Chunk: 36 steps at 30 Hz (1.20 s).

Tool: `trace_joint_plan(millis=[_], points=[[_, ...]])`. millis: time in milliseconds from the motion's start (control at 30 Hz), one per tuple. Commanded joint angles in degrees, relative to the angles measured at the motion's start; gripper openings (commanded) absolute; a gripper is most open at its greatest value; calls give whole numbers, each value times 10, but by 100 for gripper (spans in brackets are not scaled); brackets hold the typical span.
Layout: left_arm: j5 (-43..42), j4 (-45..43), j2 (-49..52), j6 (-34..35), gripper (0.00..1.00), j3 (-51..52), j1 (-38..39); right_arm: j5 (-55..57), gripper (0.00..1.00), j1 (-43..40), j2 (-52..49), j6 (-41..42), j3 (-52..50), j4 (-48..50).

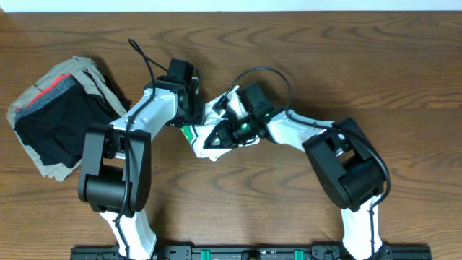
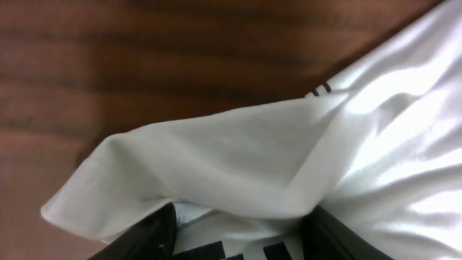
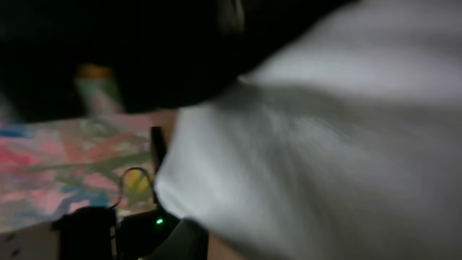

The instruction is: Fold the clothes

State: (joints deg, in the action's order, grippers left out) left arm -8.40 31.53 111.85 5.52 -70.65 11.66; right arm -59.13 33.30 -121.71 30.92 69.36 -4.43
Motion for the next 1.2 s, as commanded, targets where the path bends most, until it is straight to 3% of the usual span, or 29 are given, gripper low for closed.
trace_joint_plan(millis=[0,267,333,667,800,1167], points=[[5,16,-35,-4,56,20,-6,-59,17,-29,53,-45,18,-10],[5,17,-187,-1,64,17,-11,-105,19,-78,157,-123,18,-126],[0,22,-213,31,66,17,-11,-96,20,-90,181,-144,18,-150],[-123,18,-200,82,58,65,31,23,22,-158,202,-171,18,-204],[-210,-82,-188,129,57,146,50,24,22,-178,202,-202,18,-233],[-242,-438,-156,377,60,413,55,23,19,-228,202,-229,18,-287]])
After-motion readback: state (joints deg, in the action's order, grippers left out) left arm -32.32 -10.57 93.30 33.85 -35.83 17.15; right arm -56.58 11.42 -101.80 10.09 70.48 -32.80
